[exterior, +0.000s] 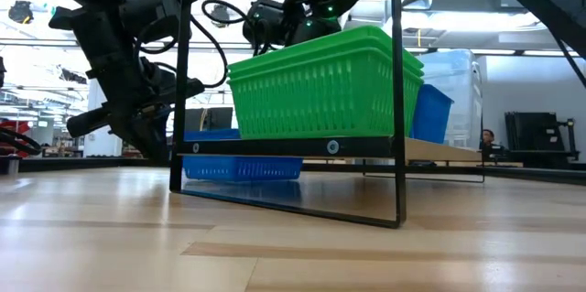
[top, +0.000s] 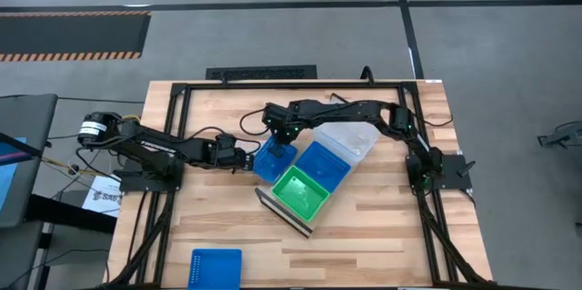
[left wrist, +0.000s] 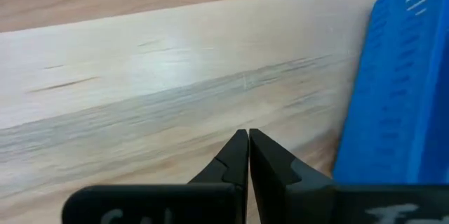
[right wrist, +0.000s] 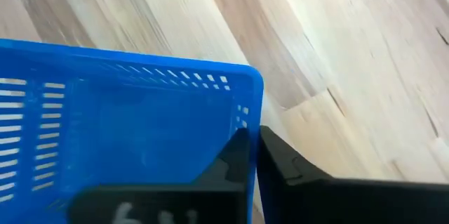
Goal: Stack baskets on shelf by color
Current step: Stack the top blue bin on the other blue bin on the shelf
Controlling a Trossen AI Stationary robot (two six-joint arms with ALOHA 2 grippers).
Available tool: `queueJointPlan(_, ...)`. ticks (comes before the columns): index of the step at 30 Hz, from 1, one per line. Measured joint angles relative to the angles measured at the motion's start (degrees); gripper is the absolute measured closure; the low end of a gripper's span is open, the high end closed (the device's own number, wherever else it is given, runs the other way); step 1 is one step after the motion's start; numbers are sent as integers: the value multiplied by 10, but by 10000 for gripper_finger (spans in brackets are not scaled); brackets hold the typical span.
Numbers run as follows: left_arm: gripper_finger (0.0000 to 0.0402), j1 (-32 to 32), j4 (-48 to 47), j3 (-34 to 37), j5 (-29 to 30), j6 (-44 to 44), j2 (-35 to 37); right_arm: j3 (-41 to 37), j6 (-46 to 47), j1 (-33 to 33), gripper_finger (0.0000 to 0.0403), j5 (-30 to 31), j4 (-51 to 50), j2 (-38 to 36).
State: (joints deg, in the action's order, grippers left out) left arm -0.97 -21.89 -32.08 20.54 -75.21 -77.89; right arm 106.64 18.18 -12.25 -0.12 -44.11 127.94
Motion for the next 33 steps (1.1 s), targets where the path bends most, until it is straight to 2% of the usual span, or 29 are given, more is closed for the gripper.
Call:
queueJointPlan(10, 401, 0, 0, 0, 9, -13, 0, 1, -2, -31, 396, 0, 30, -8)
queueJointPlan(15, 401, 0, -2, 0, 3, -29, 8, 46, -5, -69, 400, 0, 6, -8)
queueJointPlan(21, 401, -1, -5, 0, 11, -19, 54, 133, 12, -121, 401, 2, -39, -8)
queueJointPlan(26, 401, -1, -10, 0, 48, 17, 103, 220, 54, -161, 403, 2, -97, -9)
queueJointPlan(33, 401, 0, -51, 0, 42, 89, 182, 227, 123, -161, 403, -45, -101, -4)
